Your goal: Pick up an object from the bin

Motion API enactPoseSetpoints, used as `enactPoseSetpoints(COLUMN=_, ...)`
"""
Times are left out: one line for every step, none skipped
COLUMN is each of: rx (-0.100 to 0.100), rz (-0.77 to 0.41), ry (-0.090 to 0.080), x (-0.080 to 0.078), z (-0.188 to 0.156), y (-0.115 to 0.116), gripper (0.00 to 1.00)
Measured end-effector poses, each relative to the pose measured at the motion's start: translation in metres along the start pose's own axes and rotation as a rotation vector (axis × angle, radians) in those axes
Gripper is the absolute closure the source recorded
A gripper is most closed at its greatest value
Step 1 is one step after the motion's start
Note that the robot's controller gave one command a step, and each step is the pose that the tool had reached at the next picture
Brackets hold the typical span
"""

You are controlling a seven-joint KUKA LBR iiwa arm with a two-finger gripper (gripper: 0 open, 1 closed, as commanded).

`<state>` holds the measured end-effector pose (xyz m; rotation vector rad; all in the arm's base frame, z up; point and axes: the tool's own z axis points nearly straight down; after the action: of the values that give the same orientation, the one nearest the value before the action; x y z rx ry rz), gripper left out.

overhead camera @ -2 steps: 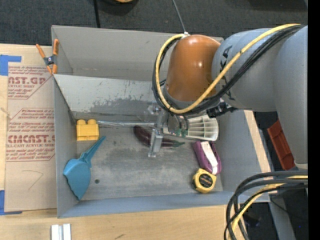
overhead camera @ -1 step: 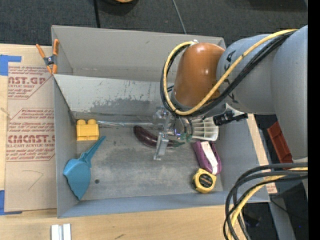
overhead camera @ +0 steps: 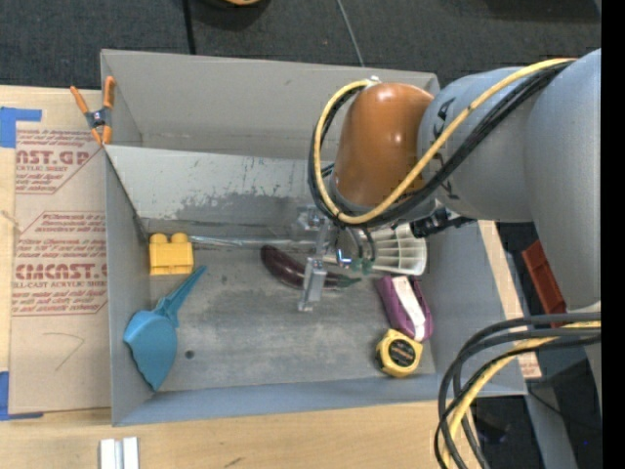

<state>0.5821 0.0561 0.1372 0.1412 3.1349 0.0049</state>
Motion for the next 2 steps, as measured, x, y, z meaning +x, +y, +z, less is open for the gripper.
enactPoseSetpoints(rx=-0.001, rz=0.044, ry=-0.003, x=-0.001, z=0.003, y=0.0, gripper=0.0)
enactPoseSetpoints(rx=0.004, rz=0.229, ry=0.017, x=0.013, z=0.012, y=-0.013, gripper=0.0)
